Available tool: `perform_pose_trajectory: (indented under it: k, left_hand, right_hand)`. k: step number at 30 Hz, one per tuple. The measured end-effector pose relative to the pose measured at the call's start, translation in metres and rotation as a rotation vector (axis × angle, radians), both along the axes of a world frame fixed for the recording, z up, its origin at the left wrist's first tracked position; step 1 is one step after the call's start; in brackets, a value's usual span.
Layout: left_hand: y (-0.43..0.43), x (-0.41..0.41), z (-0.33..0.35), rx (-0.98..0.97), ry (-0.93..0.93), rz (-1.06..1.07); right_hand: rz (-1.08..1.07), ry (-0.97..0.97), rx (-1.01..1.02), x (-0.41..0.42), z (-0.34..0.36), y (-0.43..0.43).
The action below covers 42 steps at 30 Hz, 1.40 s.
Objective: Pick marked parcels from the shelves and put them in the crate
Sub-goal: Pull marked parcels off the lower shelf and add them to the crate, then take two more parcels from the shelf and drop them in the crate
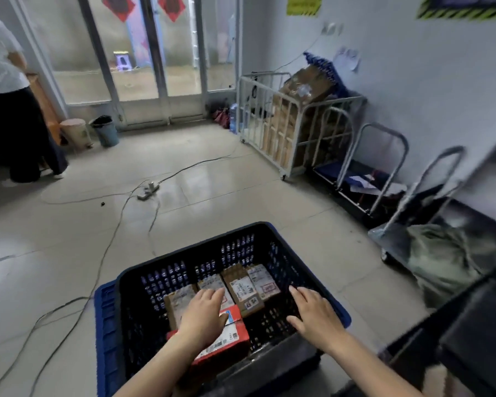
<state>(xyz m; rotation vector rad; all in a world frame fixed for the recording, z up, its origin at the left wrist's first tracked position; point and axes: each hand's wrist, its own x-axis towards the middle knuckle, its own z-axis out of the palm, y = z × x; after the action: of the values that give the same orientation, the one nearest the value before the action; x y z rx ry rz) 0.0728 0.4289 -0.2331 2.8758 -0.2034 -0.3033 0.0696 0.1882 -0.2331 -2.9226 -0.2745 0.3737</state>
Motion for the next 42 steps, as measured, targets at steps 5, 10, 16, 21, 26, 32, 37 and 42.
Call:
perform_pose_trajectory:
  k: [5, 10, 16, 21, 26, 32, 37, 42]
  left_hand:
    - [-0.031, -0.02, 0.006, 0.003, 0.017, -0.171]
    - [-0.086, -0.045, 0.014, 0.016, 0.047, -0.371]
    - [-0.164, -0.076, 0.035, -0.024, 0.069, -0.586]
    - [-0.233, -0.114, 0.048, -0.015, 0.052, -0.747]
    - [-0.298, -0.161, 0.057, -0.025, 0.053, -0.839]
    - [-0.361, -0.219, 0.066, -0.048, 0.041, -0.883]
    - [-0.395, -0.255, 0.057, -0.066, 0.017, -0.915]
    - [-0.424, -0.285, 0.054, -0.053, 0.036, -0.943]
  right_hand:
    - [-0.148, -0.031, 0.013, -0.059, 0.015, -0.026]
    - [-0.355, -0.037, -0.009, -0.127, 0.038, -0.07]
    - [-0.631, -0.047, 0.018, -0.209, 0.056, -0.127]
    - [-0.793, -0.099, 0.027, -0.278, 0.067, -0.173]
    - [-0.915, -0.113, 0.009, -0.347, 0.077, -0.218]
    - [-1.013, -0.142, -0.004, -0.417, 0.082, -0.267]
    - [-1.045, -0.146, 0.014, -0.459, 0.079, -0.298]
    - [-1.079, -0.136, 0.016, -0.495, 0.07, -0.321]
